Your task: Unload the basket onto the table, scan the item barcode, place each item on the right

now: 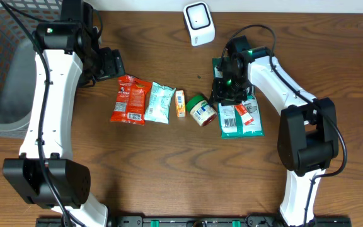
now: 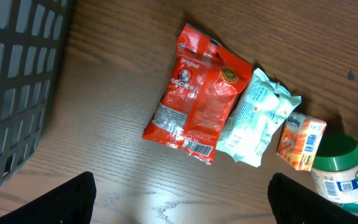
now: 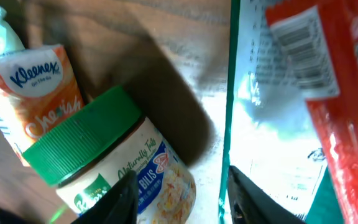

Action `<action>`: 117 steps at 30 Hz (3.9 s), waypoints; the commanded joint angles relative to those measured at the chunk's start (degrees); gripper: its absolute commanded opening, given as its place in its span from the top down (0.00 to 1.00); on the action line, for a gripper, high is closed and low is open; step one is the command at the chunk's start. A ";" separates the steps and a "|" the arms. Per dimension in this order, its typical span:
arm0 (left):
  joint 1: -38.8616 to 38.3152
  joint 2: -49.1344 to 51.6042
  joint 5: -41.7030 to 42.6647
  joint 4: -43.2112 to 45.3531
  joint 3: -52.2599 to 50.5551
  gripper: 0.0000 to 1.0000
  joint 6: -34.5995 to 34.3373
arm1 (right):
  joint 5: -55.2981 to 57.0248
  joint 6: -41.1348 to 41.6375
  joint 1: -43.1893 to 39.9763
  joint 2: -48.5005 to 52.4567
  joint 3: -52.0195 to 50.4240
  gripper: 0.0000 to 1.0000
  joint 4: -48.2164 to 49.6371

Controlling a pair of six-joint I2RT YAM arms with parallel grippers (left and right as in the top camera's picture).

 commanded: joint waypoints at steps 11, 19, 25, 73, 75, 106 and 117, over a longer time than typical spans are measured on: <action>0.13 0.13 -1.11 -0.13 -0.07 0.11 0.11 | -2.54 -0.20 0.52 -2.19 4.94 0.55 -7.02; 0.13 0.13 -1.11 -0.13 -0.07 0.11 0.11 | 1.16 -3.48 0.90 -2.25 9.22 0.53 -6.25; 0.13 0.13 -1.09 -0.13 -0.07 0.11 0.11 | 8.83 -4.35 2.60 -2.25 9.20 0.45 -5.81; 0.13 0.13 -1.11 -0.13 -0.07 0.11 0.11 | 16.00 -0.46 9.20 1.53 8.70 0.16 -1.84; 0.13 0.13 -1.11 -0.13 -0.07 0.11 0.11 | 15.19 -0.44 9.20 2.45 8.70 0.16 -1.07; 0.13 0.13 -1.11 -0.13 -0.07 0.11 0.11 | 15.02 -2.82 9.38 6.69 10.47 0.22 -2.23; 0.13 0.13 -1.11 -0.13 -0.07 0.11 0.11 | 16.31 -3.41 10.16 6.80 8.24 0.26 0.48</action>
